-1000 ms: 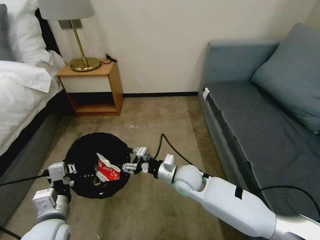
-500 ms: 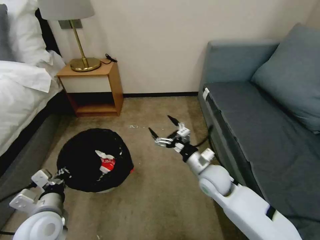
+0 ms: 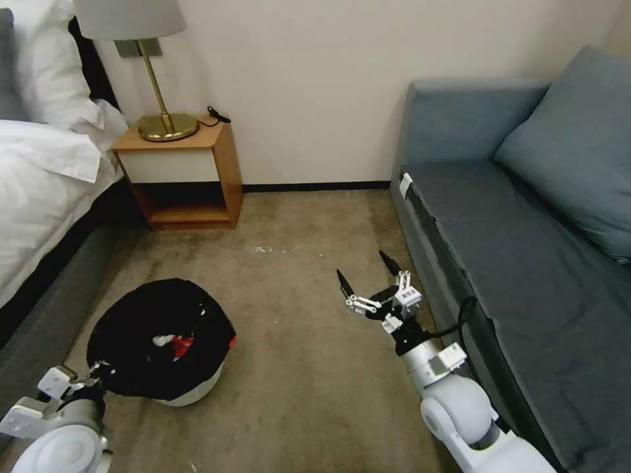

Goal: Pick up the trash bin, then pick up the garbage on the floor and place it into the trash bin.

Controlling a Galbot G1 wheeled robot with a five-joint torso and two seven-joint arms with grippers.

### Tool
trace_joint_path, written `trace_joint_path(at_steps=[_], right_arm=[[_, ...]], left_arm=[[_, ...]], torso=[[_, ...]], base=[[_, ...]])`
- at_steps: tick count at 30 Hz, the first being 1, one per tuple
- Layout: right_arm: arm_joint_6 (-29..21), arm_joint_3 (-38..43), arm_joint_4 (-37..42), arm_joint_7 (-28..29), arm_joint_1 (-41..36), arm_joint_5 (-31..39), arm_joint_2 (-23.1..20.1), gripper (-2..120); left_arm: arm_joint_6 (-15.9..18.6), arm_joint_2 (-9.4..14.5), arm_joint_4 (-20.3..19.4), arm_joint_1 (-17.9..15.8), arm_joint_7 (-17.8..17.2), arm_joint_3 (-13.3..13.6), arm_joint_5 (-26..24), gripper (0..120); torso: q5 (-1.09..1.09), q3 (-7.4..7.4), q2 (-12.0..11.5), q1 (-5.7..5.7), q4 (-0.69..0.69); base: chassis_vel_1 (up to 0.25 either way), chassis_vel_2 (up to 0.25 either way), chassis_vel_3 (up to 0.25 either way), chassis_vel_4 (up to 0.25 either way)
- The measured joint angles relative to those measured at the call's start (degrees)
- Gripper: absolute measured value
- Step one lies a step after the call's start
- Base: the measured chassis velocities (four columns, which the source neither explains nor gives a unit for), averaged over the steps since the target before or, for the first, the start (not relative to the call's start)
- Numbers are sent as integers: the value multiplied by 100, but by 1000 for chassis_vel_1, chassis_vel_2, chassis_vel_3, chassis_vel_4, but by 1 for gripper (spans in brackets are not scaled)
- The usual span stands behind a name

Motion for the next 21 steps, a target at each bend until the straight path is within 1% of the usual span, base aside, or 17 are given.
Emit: trace_joint_path(at_steps=[5,8,12,17,19,20,21], right_arm=[[26,75,80,23,-163,-147,44,100],[43,129,126,25,-263,-289,51,100],[45,142,177,28,-351,-354,76,100],[54,142,197,33,-414,-428,146,100],[55,142,210,68,-425,-453,178,100],[55,142,210,68,-425,-453,178,100],[49,142,222,92,-425,-457,179,100]], left_arm=[[1,27,186,-48,-67,34,30,7],[2,47,305,-56,-80,120,105,7],[-4,41,319,-43,-84,195,273,7],[-54,20,154,83,-86,260,447,7],[-87,28,-13,155,-84,281,575,7],[-87,28,-13,155,-84,281,575,7],[-111,42,-128,198,-79,296,699,7]], torso=[[0,0,0,0,0],[-1,0,0,0,0],[0,0,0,0,0],[1,0,0,0,0],[1,0,0,0,0],[1,0,0,0,0],[1,0,0,0,0]], base=[[0,0,0,0],[0,0,0,0],[0,0,0,0],[0,0,0,0],[0,0,0,0],[0,0,0,0],[0,0,0,0]])
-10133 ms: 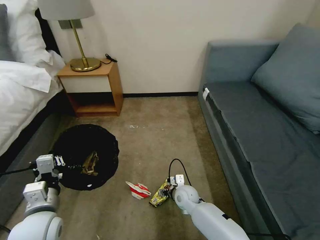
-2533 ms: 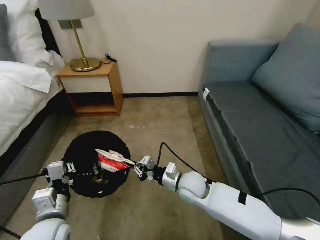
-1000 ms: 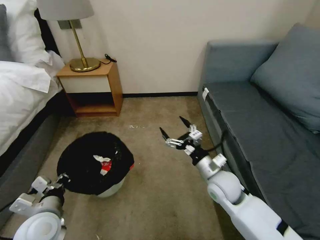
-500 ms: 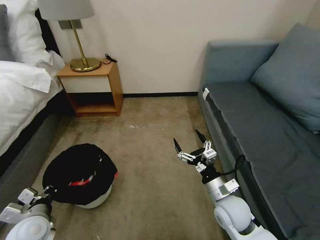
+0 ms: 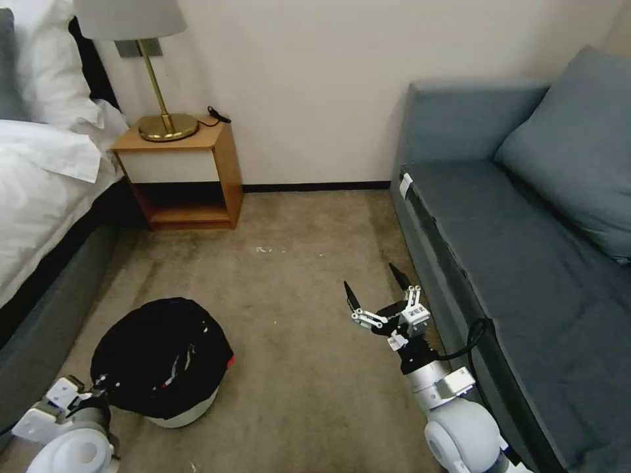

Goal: Pick up the trash bin, then pick up the garbage on the floor and place it into the trash bin.

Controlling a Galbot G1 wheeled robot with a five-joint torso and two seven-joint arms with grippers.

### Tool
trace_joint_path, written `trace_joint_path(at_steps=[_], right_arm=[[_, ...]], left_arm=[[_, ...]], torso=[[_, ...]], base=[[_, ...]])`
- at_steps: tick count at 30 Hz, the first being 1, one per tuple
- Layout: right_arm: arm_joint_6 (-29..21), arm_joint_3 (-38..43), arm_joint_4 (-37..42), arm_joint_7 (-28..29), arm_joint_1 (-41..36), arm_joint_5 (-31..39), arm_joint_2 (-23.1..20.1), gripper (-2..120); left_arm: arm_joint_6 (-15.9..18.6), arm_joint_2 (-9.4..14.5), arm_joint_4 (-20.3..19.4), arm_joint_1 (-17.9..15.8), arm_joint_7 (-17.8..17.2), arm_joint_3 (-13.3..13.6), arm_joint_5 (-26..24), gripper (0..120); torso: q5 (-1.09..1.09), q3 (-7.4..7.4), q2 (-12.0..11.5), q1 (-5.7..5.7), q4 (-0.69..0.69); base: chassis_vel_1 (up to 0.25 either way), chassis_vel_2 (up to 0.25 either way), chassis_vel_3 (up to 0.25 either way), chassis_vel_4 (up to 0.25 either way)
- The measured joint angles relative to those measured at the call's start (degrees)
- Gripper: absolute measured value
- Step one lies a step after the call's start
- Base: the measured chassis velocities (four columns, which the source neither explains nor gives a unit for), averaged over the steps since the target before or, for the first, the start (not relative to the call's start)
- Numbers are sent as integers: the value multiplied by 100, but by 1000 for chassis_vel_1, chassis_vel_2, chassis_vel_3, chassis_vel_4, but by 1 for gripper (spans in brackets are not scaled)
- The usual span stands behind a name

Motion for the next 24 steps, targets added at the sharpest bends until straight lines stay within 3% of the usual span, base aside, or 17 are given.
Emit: trace_joint_path(at_steps=[3,7,18,19,24], right_arm=[[-37,16,40,21,8,-1,-10,100],[-54,31,59,25,14,2,-17,100],[-65,35,25,26,31,29,-68,100],[-65,35,25,26,31,29,-68,100],[-58,-33,-30,17,78,28,-53,100]], left_arm=[[-167,38,-313,128,5,60,489,11],[-191,46,-472,170,7,74,604,14],[13,-23,-301,83,-7,-15,190,57],[13,-23,-301,83,-7,-15,190,57],[3,-60,-548,200,-155,-140,289,76]], torso=[[0,0,0,0,0],[1,0,0,0,0],[0,0,0,0,0],[0,0,0,0,0],[0,0,0,0,0]], base=[[0,0,0,0],[0,0,0,0],[0,0,0,0],[0,0,0,0],[0,0,0,0]])
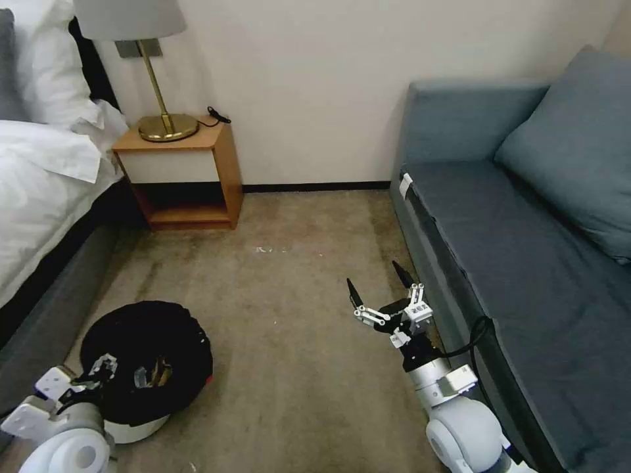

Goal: Pick up the trash bin, then pick up the garbage on the floor and place it into the trash bin.

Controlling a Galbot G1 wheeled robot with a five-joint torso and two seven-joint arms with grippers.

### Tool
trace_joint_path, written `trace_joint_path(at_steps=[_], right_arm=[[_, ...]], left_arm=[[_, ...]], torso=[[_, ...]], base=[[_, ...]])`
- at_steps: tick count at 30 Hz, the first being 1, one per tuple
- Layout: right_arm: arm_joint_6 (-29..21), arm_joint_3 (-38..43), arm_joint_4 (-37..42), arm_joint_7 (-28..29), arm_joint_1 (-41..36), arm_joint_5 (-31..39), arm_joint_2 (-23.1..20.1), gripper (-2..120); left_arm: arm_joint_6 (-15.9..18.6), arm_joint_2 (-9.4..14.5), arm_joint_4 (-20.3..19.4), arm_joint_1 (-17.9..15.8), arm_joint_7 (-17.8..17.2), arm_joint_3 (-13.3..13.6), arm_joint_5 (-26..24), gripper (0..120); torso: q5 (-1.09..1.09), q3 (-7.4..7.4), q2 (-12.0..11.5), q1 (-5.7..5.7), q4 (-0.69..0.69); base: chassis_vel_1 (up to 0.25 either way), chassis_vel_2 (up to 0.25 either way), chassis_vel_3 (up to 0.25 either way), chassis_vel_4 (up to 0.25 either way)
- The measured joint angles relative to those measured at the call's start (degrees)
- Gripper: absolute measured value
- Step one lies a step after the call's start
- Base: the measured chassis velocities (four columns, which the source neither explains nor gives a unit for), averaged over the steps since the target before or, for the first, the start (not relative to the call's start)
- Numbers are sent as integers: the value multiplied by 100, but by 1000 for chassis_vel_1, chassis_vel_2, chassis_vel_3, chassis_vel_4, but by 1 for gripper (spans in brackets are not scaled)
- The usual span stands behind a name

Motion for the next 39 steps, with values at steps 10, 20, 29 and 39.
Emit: trace_joint_path(at_steps=[10,20,29,39], right_arm=[[4,-76,-114,69,136,-3,-3,100],[-157,258,141,567,-173,-747,77,100],[90,1154,498,614,-847,-869,782,100],[853,1284,343,731,-1596,-1015,1073,100]], left_arm=[[-454,31,-658,210,465,110,1167,100],[-2518,278,-533,437,3146,392,2732,100],[-3361,51,-548,585,3980,714,3511,100],[-3303,-256,-607,588,3758,989,3801,100]], torso=[[0,0,0,0,0],[-1,0,0,0,-1],[0,0,0,0,0],[0,0,0,0,-1]], base=[[0,0,0,0],[0,0,0,0],[0,0,0,0],[0,0,0,0]])
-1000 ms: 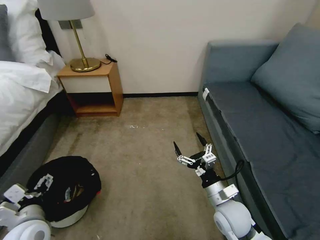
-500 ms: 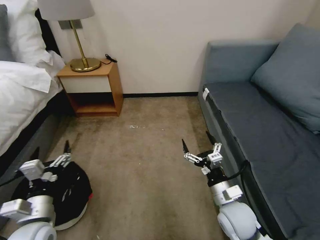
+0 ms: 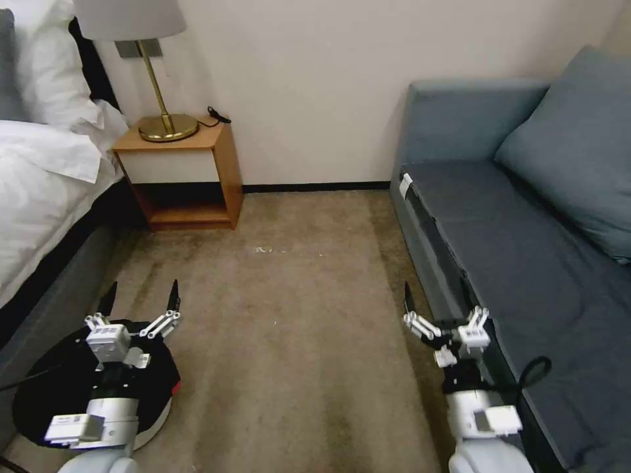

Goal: Pick up the trash bin, then pick up the garbage on the floor and place it into the trash bin.

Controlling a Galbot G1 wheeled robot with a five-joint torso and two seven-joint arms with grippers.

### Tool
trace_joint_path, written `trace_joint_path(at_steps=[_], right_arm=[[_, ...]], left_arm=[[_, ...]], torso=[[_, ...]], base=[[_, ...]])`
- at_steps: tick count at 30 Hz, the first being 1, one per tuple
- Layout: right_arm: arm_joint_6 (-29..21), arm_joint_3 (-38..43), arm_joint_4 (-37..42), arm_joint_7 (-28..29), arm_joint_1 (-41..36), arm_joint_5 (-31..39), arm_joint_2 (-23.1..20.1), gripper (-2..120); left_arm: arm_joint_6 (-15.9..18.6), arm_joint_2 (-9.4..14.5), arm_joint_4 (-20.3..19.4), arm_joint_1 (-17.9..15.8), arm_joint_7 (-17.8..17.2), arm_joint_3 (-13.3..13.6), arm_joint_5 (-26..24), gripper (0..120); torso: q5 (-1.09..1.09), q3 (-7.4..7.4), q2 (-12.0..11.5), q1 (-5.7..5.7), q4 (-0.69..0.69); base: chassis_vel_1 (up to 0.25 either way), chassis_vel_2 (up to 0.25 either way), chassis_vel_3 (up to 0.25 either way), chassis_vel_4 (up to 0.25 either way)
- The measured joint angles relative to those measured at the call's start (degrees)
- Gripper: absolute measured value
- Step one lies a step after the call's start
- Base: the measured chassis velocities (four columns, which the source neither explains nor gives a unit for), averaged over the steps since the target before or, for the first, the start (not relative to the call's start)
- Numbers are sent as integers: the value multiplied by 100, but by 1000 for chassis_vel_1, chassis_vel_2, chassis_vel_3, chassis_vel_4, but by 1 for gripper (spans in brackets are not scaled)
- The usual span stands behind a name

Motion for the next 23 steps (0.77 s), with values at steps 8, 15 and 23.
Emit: trace_joint_path(at_steps=[8,15,23], right_arm=[[37,12,-9,-88,105,-147,57,100],[138,-45,-137,-140,268,-531,251,100],[149,166,-133,-197,438,-705,273,100]], left_arm=[[-168,23,123,-77,214,-116,-194,100],[-358,30,310,-61,240,-148,-409,100],[13,90,313,-2,338,-121,-465,100]], torso=[[-1,0,0,0,1],[-1,0,0,0,1],[-1,1,0,0,1]], base=[[0,0,0,0],[0,0,0,0],[0,0,0,0]])
